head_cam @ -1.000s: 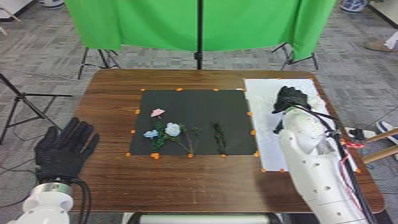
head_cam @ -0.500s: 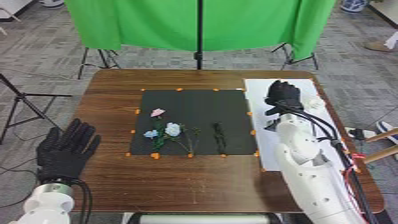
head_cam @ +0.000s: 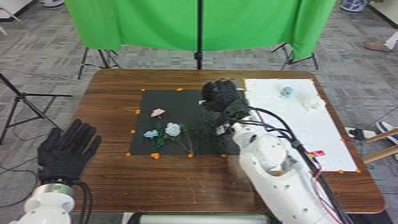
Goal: Arrange flowers
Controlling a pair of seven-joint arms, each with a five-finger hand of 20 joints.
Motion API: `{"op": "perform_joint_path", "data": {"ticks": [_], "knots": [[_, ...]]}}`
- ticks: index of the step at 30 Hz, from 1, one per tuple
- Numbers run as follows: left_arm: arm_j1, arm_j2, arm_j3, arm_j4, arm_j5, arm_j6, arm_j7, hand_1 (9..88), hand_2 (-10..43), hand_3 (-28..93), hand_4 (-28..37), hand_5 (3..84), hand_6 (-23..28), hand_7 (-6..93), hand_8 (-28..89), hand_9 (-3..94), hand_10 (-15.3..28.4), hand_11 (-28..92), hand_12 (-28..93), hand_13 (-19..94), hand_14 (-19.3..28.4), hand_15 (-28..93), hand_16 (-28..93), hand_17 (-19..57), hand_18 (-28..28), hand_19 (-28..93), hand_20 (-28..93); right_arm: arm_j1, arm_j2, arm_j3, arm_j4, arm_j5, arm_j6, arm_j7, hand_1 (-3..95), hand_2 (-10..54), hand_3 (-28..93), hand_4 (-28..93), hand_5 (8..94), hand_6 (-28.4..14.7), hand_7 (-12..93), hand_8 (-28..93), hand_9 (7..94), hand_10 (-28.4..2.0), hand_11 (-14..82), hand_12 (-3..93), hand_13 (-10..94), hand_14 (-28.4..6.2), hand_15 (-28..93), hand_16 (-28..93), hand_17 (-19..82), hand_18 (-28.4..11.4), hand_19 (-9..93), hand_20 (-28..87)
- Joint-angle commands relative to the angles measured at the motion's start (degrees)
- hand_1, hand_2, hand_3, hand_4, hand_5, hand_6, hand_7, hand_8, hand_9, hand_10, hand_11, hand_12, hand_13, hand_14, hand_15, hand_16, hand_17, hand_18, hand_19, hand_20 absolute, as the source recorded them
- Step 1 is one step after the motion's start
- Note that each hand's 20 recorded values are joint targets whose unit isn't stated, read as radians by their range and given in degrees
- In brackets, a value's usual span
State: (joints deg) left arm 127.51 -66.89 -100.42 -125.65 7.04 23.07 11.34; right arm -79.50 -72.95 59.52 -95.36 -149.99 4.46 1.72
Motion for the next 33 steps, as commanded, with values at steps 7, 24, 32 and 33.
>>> {"op": "perform_joint_path", "data": {"ticks": [7, 24, 32, 33], "knots": [[0.75, -0.23, -0.78, 0.41, 1.05, 2.21, -2.32, 29.1, 17.3, 74, -28.3, 51.1, 9.9, 13.5, -9, 47.5, 15.8, 27, 13, 36, 16.9, 48, -7, -2.6, 15.2, 35, 17, 0.22, -2.18, -3.3, 2.46, -3.27, -1.4, 0.62, 65.4, -9.5, 62, -28, 74.9, -0.2, 37, 3, 83.9, -7.8, 16.9, 48.6, 63, -7.8, 48, 45, 31, -20.0, 78, 39], [0.47, -0.57, 0.12, 2.08, 2.9, -3.12, -3.17, 29.0, 16.7, 74, -28.3, 49.9, 9.4, 12.5, -9, 46.2, 15.3, 25, 12, 35, 16.0, 48, -7, -2.5, 14.5, 34, 16, -0.89, -2.41, -2.9, -1.01, -9.48, -7.74, -2.07, 65.3, -9.5, 64, -28, 71.4, 1.4, 28, -3, 81.2, -9.1, 7.1, 37.9, 62, -7.2, 38, 42, 28, -19.8, 71, 35], [-0.99, -0.47, 0.77, 2.86, 2.74, -2.56, -3.85, 29.0, 16.5, 74, -28.3, 49.8, 9.3, 12.3, -9, 46.3, 15.2, 25, 12, 35, 16.0, 47, -7, -2.5, 14.5, 34, 16, -1.06, -2.42, -2.33, -2.33, -8.12, -11.83, -0.82, 65.8, -9.5, 64, -28, 70.7, 1.1, 27, -3, 80.4, -9.3, 7.2, 38.4, 61, -7.1, 38, 43, 27, -19.7, 70, 34], [-0.73, -0.48, 0.73, 2.67, 2.61, -2.46, -3.75, 29.0, 16.5, 74, -28.3, 49.8, 9.3, 12.3, -9, 46.3, 15.2, 25, 12, 35, 16.0, 47, -7, -2.5, 14.5, 34, 16, -1.3, -2.35, -2.21, -2.74, -8.0, -12.17, -0.66, 65.8, -9.5, 64, -28, 70.6, 1.1, 27, -3, 80.4, -9.2, 7.2, 38.3, 61, -7.2, 38, 43, 27, -19.7, 70, 34]]}}
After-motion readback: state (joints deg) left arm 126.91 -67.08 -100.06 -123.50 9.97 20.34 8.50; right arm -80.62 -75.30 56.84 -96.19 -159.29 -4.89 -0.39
